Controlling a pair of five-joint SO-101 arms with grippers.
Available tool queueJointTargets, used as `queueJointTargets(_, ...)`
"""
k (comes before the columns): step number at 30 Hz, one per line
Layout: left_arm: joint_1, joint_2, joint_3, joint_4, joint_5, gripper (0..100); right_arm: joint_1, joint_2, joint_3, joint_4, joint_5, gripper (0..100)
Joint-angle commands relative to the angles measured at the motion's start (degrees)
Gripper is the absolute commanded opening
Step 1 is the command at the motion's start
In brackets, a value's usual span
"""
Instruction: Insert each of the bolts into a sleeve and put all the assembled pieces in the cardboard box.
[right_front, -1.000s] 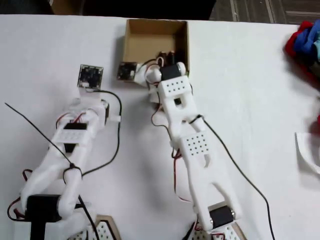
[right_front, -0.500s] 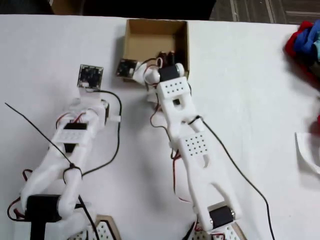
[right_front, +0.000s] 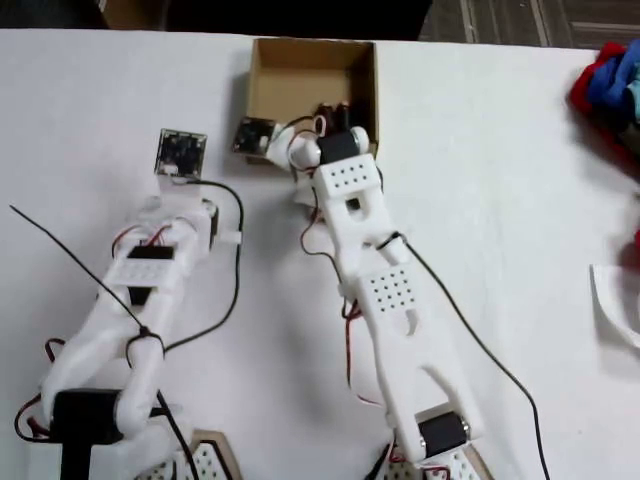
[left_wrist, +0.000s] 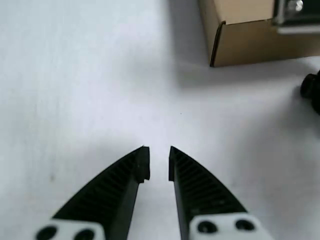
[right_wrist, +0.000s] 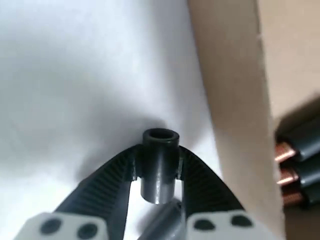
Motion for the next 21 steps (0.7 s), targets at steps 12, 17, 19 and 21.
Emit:
queueJointTargets(12, 0.09, -0.44, -0.22, -0.79, 0.26, 9, -5.32, -14.37, 0.62, 7.69, -27.96, 2.0)
queueJointTargets(17, 0.0, -0.44, -0.22, -0.88, 0.35, 9, -5.05, -15.08, 0.62, 7.78, -32.53, 2.0)
queueJointTargets(19, -0.26, -0.44, -0.22, -0.88, 0.44, 9, -5.49, -14.73, 0.7, 7.78, -32.79, 2.0)
queueJointTargets(21, -2.2, -0.44, -0.31, -1.05, 0.79, 9, -6.46, -14.73, 2.02, 7.78, -32.79, 2.0)
